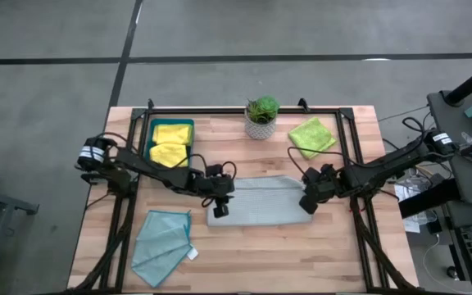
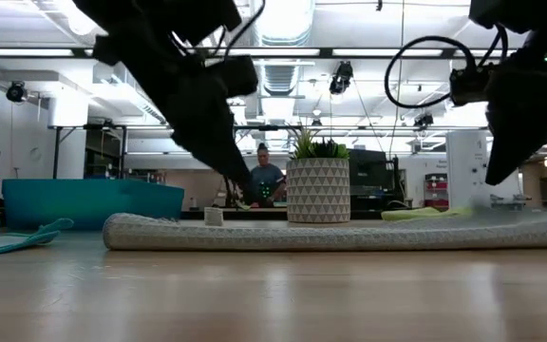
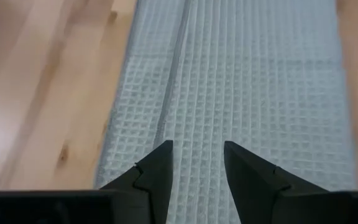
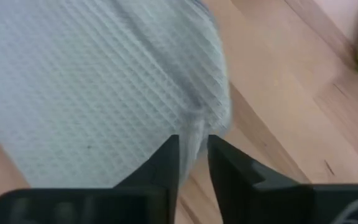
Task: Fold microfiber towels
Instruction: Fold the gray towel
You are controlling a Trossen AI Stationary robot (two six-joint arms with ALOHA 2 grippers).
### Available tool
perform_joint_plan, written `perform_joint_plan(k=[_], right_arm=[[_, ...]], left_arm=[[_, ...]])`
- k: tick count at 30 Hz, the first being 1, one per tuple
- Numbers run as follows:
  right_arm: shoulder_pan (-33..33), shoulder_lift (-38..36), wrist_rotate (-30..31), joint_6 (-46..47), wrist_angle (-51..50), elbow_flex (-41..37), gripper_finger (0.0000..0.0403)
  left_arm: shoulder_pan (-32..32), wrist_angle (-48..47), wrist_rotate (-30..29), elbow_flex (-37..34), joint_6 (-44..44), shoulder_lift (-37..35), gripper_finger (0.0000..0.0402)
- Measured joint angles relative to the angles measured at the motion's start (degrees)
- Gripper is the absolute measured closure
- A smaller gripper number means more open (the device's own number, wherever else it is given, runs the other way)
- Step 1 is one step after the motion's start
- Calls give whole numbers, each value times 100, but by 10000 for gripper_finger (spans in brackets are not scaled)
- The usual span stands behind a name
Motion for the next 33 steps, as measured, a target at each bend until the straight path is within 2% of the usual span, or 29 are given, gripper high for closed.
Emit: perform_joint_plan(k=[9, 14, 22, 33], right_arm=[[-504, 6, 151, -12, 6, -24, 250], [-901, 32, 296, -165, 779, -266, 227], [-1366, 57, 187, 68, 1856, -899, 219], [-1385, 550, 26, 226, 3102, -1442, 221]], left_arm=[[-11, 22, 366, 2, -157, 635, 274], [-20, 31, 463, 2, -156, 704, 274], [-22, -7, 484, 2, -154, 678, 274], [-26, -7, 486, -2, -152, 671, 274]])
